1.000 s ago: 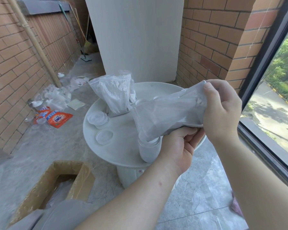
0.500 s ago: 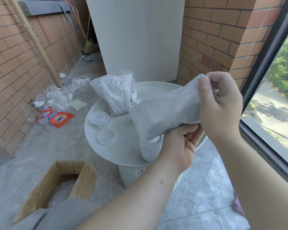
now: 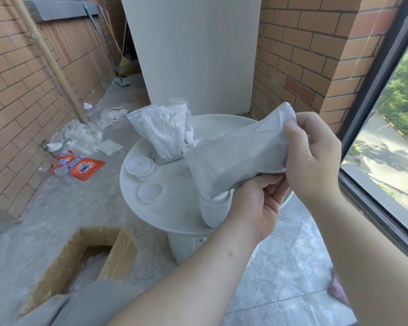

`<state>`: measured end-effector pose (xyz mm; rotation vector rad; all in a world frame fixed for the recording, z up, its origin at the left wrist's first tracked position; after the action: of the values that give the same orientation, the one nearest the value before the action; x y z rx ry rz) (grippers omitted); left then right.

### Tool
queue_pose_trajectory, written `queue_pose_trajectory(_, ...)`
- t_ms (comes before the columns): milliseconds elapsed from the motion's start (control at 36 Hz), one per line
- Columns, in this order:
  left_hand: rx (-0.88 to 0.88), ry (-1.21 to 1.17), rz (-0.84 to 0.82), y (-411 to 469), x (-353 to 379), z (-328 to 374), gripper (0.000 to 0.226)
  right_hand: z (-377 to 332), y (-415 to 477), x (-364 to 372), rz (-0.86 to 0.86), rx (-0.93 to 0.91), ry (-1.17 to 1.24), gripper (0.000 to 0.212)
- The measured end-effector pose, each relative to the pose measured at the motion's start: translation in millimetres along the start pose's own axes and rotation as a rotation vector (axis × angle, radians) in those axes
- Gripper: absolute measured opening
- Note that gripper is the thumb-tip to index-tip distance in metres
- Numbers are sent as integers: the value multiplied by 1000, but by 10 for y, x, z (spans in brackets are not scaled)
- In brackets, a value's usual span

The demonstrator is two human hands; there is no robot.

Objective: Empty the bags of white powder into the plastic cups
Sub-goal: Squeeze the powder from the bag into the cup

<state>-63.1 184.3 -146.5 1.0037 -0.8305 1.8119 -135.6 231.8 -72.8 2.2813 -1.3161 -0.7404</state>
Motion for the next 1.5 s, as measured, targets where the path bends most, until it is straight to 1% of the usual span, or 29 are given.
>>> queue_pose_trajectory(139,10,14,-10,-7,17,10,34,43,-15,17,-11,-60,-139,34)
queue_pose_trajectory(389,17,5,8,-6,-14,44,31,-23,25,97,-24,-135,-204,29)
queue_pose_trajectory(556,14,6,24,-18,-21,52,32,-99,38,107,-22,-188,-218,30)
queue_pose_trajectory(639,13,3,34,-24,-24,39,34,-117,45,100,-26,-195,-210,32)
queue_pose_trajectory(778,10,-6,36,-16,-19,25,41,-144,60,89,-25,-202,-212,30)
queue_pose_trajectory(944,15,-7,38,-19,-30,27,35,-144,69,68,-28,-187,-178,32)
queue_pose_trajectory(1056,22,-9,39,-15,-37,36,41,-151,87,46,-31,-169,-134,35)
queue_pose_trajectory(1167,21,-10,55,-8,-40,39,36,-178,102,32,-36,-183,-138,36)
queue_pose_trajectory(1306,24,-13,58,-1,-42,35,39,-177,122,38,-76,-174,-135,39)
queue_pose_trajectory(1500,29,-5,51,1,-39,27,42,-177,126,57,-92,-186,-198,33)
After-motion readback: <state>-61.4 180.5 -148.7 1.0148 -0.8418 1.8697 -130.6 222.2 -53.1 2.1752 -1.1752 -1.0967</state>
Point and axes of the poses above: each hand's wrist, its own y-axis towards the middle knuckle, its own x-axis out of the palm, z = x × y, the point moved 5 cm from there along y, towards the middle knuckle, and after that the axes turned 9 degrees about -z, right-handed, at the moved point
